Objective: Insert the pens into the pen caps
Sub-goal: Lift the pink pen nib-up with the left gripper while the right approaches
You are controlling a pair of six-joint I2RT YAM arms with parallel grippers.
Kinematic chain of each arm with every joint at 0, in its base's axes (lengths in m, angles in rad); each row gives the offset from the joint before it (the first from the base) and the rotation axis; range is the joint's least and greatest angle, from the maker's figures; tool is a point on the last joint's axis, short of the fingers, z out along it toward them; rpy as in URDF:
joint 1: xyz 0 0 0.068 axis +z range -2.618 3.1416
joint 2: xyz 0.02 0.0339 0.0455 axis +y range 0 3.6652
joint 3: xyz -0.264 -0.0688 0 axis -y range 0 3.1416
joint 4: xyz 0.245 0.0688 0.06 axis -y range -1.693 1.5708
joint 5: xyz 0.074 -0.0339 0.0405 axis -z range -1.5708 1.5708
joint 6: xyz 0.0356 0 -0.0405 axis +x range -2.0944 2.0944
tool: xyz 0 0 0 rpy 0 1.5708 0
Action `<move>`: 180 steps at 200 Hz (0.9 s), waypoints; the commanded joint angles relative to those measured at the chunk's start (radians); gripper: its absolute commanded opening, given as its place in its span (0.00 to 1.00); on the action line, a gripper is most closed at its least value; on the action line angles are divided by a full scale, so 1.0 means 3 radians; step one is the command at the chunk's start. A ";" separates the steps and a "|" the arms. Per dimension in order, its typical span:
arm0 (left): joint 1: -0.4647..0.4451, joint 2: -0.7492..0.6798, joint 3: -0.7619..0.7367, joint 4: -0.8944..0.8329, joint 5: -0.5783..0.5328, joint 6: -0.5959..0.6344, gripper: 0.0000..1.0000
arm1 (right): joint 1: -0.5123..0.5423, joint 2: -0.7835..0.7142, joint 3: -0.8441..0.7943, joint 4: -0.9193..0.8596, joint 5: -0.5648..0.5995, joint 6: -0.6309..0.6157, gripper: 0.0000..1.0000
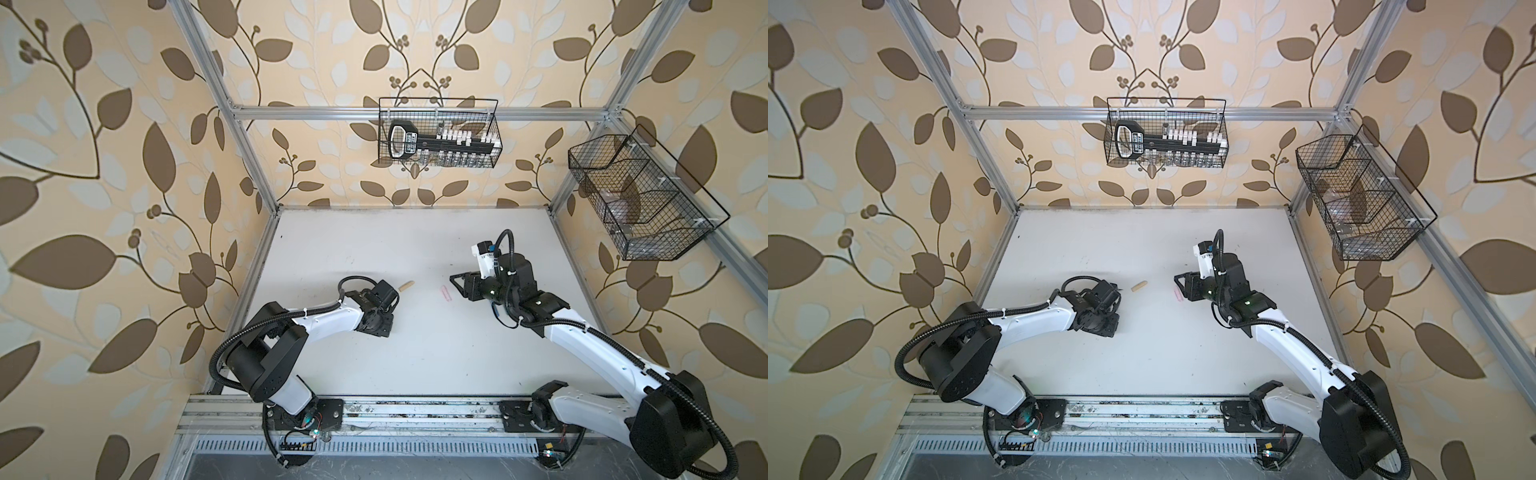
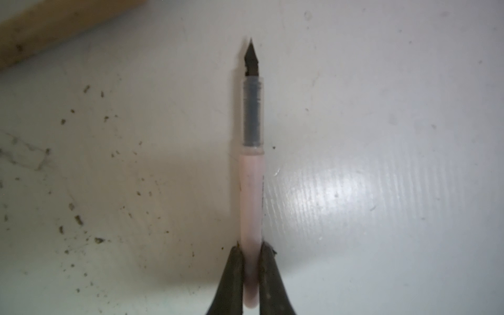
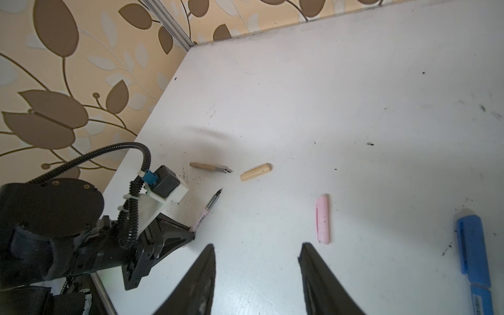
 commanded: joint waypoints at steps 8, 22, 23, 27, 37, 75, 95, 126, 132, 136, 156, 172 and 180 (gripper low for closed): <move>0.0039 0.0023 -0.0007 0.0141 0.0159 -0.0004 0.00 | 0.0053 0.0130 -0.0072 -0.0009 0.0070 0.0086 0.52; 0.0039 -0.0021 -0.0012 0.0257 0.0189 -0.0001 0.00 | 0.0109 0.0193 -0.0104 0.0044 0.0079 0.0139 0.52; 0.0039 -0.0024 -0.0012 0.0270 0.0194 0.0000 0.00 | 0.0113 0.0198 -0.0108 0.0053 0.0079 0.0149 0.52; 0.0039 -0.0044 -0.0012 0.0315 0.0214 0.0001 0.00 | 0.0131 0.0212 -0.0127 0.0101 0.0080 0.0185 0.53; 0.0038 -0.0112 -0.0024 0.0465 0.0259 -0.0002 0.00 | 0.0170 0.0248 -0.0220 0.0301 0.0009 0.0330 0.53; 0.0023 -0.0225 -0.0053 0.1049 0.0697 -0.0004 0.00 | 0.0425 0.0579 -0.0585 0.1394 -0.0344 0.0962 0.57; -0.0007 -0.0257 -0.0075 0.1186 0.0810 -0.0002 0.00 | 0.0497 0.0793 -0.0621 0.1736 -0.0452 0.1132 0.57; -0.0038 -0.0324 -0.0118 0.1322 0.0974 -0.0019 0.00 | 0.0557 0.0982 -0.0592 0.2016 -0.0513 0.1194 0.59; -0.0043 -0.0325 -0.0120 0.1333 0.1002 -0.0020 0.00 | 0.0553 0.1013 -0.0590 0.2070 -0.0510 0.1215 0.59; -0.0048 -0.0324 -0.0120 0.1332 0.1018 -0.0018 0.00 | 0.0554 0.1030 -0.0588 0.2101 -0.0510 0.1226 0.59; -0.0073 -0.0455 -0.0135 0.1341 0.1038 -0.0021 0.00 | 0.0556 0.1152 -0.0549 0.2239 -0.0526 0.1270 0.60; -0.0094 -0.0505 -0.0149 0.1339 0.1043 -0.0026 0.00 | 0.0556 0.1278 -0.0474 0.2257 -0.0562 0.1292 0.59; -0.0103 -0.0534 -0.0158 0.1344 0.1038 -0.0040 0.00 | 0.0557 0.1336 -0.0454 0.2297 -0.0595 0.1307 0.59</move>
